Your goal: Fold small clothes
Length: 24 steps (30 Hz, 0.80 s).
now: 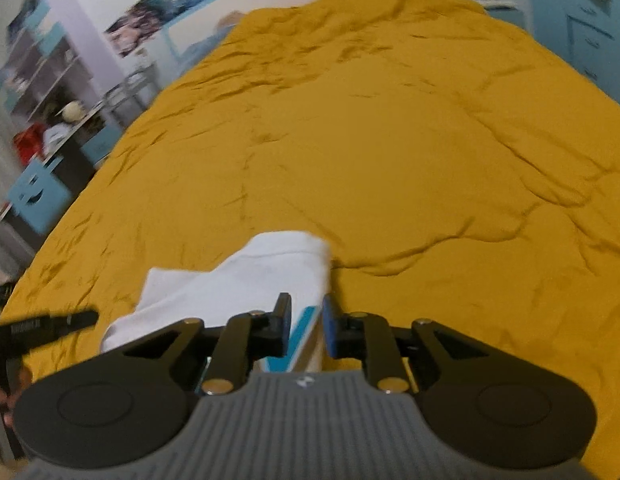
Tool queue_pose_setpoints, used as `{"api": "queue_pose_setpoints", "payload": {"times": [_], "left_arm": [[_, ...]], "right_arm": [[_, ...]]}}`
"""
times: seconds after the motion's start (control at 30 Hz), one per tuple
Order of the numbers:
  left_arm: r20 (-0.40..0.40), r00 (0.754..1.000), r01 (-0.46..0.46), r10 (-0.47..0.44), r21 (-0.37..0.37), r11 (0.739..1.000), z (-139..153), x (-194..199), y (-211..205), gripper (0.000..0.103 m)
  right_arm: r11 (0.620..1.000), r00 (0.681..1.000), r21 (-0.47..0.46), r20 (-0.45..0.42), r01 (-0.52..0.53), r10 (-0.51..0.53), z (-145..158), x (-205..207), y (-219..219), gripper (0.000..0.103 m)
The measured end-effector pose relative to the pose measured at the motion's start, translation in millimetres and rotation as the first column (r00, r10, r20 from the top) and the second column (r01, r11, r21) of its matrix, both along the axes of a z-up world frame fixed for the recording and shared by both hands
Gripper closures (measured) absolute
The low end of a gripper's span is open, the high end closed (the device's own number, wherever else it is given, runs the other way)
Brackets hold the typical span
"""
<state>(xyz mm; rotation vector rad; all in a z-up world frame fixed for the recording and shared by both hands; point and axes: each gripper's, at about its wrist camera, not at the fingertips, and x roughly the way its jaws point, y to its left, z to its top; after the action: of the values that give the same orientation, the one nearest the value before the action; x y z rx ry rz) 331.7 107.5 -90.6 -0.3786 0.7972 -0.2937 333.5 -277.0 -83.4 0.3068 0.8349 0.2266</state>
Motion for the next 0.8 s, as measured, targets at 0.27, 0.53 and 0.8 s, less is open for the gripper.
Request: {"api": "queue_pose_setpoints", "payload": {"times": [0.27, 0.53, 0.8], "left_arm": [[-0.052, 0.995, 0.086, -0.082, 0.067, 0.994, -22.4, 27.0, -41.4, 0.079], [-0.097, 0.994, 0.05, -0.043, 0.072, 0.996, -40.9, 32.8, -36.9, 0.095], [-0.044, 0.99, 0.141, -0.137, 0.083, 0.987, -0.1, -9.3, -44.9, 0.094]], "right_arm": [[0.999, 0.998, -0.019, -0.053, -0.029, 0.028, -25.7, 36.1, 19.5, 0.094], [0.999, 0.988, -0.006, -0.152, 0.039, -0.039, -67.1, 55.6, 5.8, 0.103], [0.999, 0.991, 0.032, -0.125, -0.034, 0.038, -23.2, 0.5, 17.4, 0.1]]}}
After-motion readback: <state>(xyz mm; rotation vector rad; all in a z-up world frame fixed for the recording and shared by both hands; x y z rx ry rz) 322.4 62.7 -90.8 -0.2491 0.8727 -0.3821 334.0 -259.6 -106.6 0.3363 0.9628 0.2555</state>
